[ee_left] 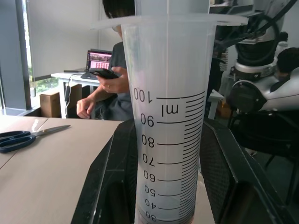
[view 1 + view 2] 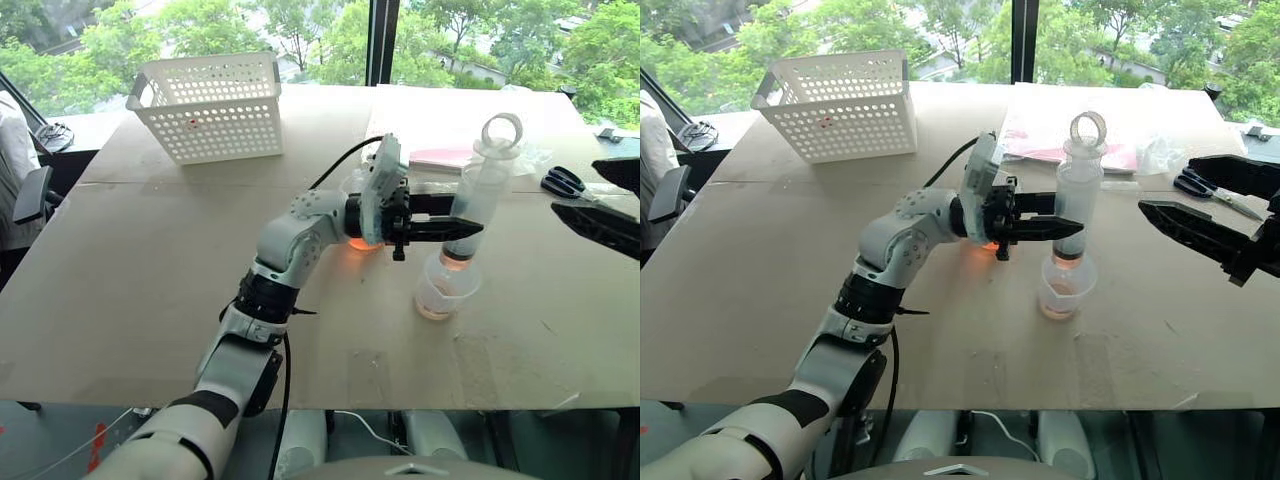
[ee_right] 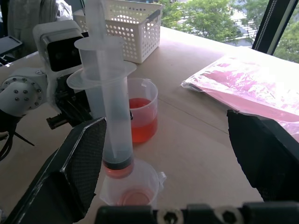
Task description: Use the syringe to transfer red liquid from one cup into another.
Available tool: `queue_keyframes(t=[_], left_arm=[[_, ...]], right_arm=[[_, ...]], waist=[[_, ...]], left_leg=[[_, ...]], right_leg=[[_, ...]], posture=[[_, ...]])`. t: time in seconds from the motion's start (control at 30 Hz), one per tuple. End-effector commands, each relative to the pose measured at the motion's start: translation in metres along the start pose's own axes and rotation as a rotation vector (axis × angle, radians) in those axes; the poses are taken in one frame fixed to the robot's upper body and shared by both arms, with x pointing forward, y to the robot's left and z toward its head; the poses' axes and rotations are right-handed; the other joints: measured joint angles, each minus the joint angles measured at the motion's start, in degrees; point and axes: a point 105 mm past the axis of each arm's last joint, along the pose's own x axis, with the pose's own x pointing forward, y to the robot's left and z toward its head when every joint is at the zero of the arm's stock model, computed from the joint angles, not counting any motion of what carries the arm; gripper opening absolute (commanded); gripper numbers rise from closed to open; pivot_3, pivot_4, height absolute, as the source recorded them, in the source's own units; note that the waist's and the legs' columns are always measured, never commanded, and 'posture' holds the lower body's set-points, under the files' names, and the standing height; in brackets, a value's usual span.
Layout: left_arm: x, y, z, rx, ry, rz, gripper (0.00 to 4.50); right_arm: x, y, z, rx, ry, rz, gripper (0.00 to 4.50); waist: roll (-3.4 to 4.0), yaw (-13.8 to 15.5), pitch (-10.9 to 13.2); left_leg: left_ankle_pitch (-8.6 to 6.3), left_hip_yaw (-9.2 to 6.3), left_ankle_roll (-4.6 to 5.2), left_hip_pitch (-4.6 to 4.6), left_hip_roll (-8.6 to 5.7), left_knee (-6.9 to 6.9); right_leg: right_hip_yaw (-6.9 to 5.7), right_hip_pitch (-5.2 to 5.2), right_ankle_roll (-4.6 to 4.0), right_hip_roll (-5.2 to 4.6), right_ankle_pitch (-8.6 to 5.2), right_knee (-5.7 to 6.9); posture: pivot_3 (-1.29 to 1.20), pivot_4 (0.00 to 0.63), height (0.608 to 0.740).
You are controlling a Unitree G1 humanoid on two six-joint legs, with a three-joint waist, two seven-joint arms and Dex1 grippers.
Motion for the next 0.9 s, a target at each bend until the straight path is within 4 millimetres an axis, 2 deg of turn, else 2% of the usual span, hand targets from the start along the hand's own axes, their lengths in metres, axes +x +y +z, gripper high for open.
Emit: queue_keyframes(t=[0.03,0.27,0.47,0.57,0.8,0.9], left_arm=[[0.006,0.001,-0.006,0.079,0.012,-0.028,1.27],[0.012,0.005,-0.026,0.122,0.081,-0.034,1.27],[0.018,0.004,-0.028,0.143,0.09,-0.034,1.27],[0.02,0.003,-0.028,0.163,0.089,-0.033,1.27],[0.024,0.002,-0.026,0.182,0.082,-0.023,1.27],[0.024,0.004,-0.025,0.179,0.077,-0.006,1.27]], right_arm=[[0.0,0.007,0.016,-0.023,-0.075,-0.039,4.41],[0.018,0.019,0.02,0.005,-0.078,-0.048,4.41],[0.03,0.02,0.015,0.01,-0.047,-0.063,4.41],[0.033,0.011,0.011,0.014,-0.026,-0.117,3.54],[0.034,-0.003,0.008,-0.011,0.015,-0.189,0.08],[0.035,0.001,0.007,-0.025,0.041,-0.16,0.08]], waist=[[-0.01,-0.03,0.0],[-0.01,0.01,0.01],[-0.01,0.13,0.01],[-0.01,0.12,0.01],[-0.01,0.1,0.0],[-0.01,0.1,0.0]], left_leg=[[0.0,0.02,0.0,-0.02,0.0,0.02],[-0.02,-0.01,0.03,-0.14,0.01,0.05],[-0.04,-0.06,0.07,-0.24,0.02,0.08],[-0.05,-0.07,0.08,-0.25,0.02,0.1],[-0.06,-0.09,0.1,-0.23,0.03,0.1],[-0.06,-0.09,0.1,-0.23,0.03,0.1]], right_leg=[[0.0,0.01,0.0,0.01,0.0,-0.01],[-0.03,-0.01,0.01,0.01,0.01,-0.15],[-0.08,-0.01,0.02,0.0,0.01,-0.24],[-0.07,-0.01,0.02,-0.01,0.01,-0.27],[-0.06,-0.01,0.02,-0.01,0.01,-0.27],[-0.04,-0.01,0.02,-0.01,0.01,-0.27]], posture=[[0.0,0.15,0.74],[0.0,0.15,0.74],[0.0,0.15,0.74],[0.0,0.15,0.74],[0.0,0.15,0.74],[0.0,0.15,0.74]])
